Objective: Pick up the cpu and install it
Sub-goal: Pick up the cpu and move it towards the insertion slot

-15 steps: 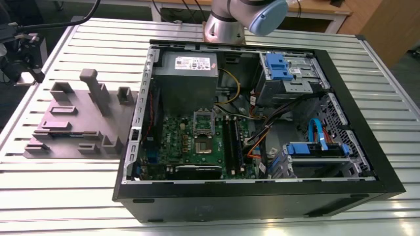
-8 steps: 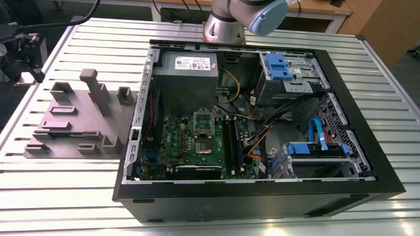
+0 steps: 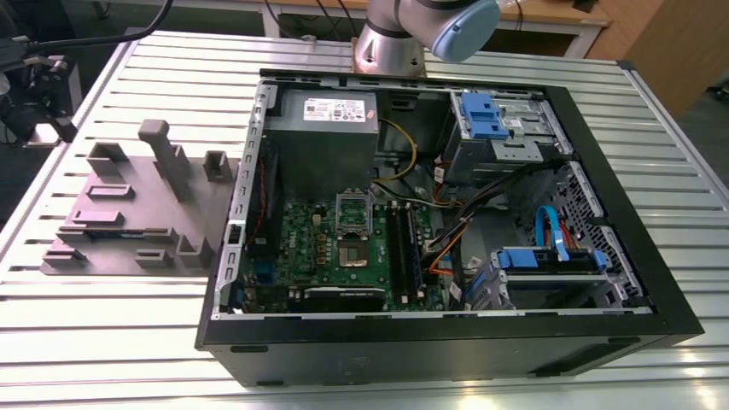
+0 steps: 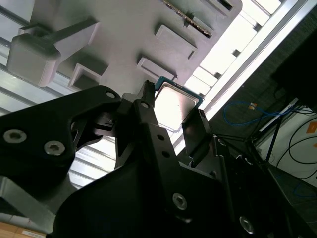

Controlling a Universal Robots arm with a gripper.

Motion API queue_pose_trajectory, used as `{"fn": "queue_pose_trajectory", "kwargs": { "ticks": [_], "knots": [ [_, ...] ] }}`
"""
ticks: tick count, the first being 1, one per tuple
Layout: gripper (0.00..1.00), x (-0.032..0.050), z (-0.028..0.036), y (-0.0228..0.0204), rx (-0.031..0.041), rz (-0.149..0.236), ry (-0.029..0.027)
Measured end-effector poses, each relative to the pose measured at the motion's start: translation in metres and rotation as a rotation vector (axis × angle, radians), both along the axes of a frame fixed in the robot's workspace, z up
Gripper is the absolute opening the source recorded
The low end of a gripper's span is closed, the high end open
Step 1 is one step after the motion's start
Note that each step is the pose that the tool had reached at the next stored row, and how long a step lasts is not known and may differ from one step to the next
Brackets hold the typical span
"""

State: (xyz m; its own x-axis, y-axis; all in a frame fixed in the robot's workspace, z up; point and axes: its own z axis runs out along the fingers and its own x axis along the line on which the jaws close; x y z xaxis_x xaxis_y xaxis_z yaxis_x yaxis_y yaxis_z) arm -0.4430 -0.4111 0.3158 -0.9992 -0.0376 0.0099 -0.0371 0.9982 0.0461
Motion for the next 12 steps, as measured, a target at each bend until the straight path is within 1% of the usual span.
{"fn": "queue_pose_trajectory", "kwargs": {
  "ticks": [6, 12],
  "knots": [
    [0.47, 0.0, 0.0063, 0.0, 0.0, 0.0, -0.0001],
    [0.47, 0.0, 0.0164, 0.0, 0.0, 0.0, 0.0]
  ]
}}
